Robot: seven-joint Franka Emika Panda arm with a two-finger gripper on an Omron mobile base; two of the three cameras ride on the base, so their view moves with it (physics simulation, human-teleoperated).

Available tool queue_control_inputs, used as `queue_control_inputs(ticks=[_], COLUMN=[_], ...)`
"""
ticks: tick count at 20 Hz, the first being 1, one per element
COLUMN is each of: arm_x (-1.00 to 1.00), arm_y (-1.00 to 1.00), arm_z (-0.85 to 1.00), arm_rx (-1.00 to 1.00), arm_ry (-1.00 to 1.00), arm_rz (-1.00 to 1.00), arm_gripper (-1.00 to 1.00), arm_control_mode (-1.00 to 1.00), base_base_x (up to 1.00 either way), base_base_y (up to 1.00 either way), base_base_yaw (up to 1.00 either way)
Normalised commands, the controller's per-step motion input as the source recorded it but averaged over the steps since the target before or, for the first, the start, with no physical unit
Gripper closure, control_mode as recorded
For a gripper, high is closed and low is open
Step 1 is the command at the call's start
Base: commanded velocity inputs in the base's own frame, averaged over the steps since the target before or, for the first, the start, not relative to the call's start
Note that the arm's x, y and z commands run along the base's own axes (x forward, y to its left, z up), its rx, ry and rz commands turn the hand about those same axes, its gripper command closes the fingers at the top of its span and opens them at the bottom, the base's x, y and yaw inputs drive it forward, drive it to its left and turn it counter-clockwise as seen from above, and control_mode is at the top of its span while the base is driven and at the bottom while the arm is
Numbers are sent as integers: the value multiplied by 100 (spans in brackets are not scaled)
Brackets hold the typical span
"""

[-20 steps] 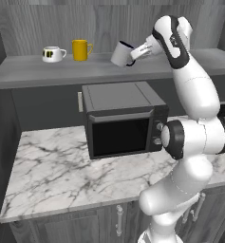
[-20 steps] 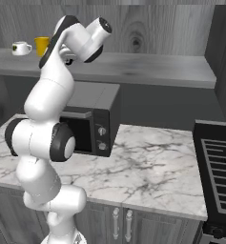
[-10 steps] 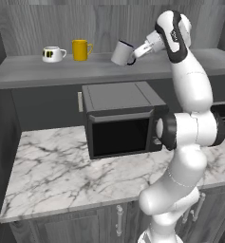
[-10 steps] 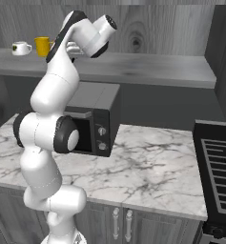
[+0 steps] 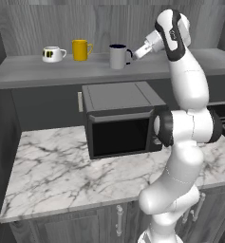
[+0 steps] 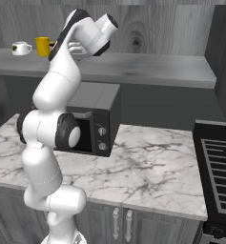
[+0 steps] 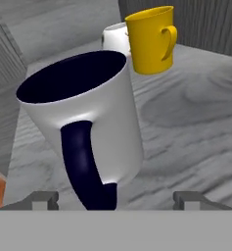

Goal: Pick the mug on the counter and place it in the cabinet with the handle facing the right, like the mugs already inside.

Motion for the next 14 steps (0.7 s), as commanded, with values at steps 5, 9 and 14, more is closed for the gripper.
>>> queue_control_inputs(ticks=[5, 9, 14], arm_x=[0, -6, -12], arm_y=[-1, -15, -27], arm_z=[-7, -3, 0], arm_rx=[0, 0, 0], arm_ry=[0, -1, -6], arm_rz=[4, 1, 0], arm_gripper=[-100, -100, -100], arm_control_mode=[-100, -100, -100], base_base_x=[0, 0, 0], base_base_y=[0, 0, 0], base_base_yaw=[0, 0, 0])
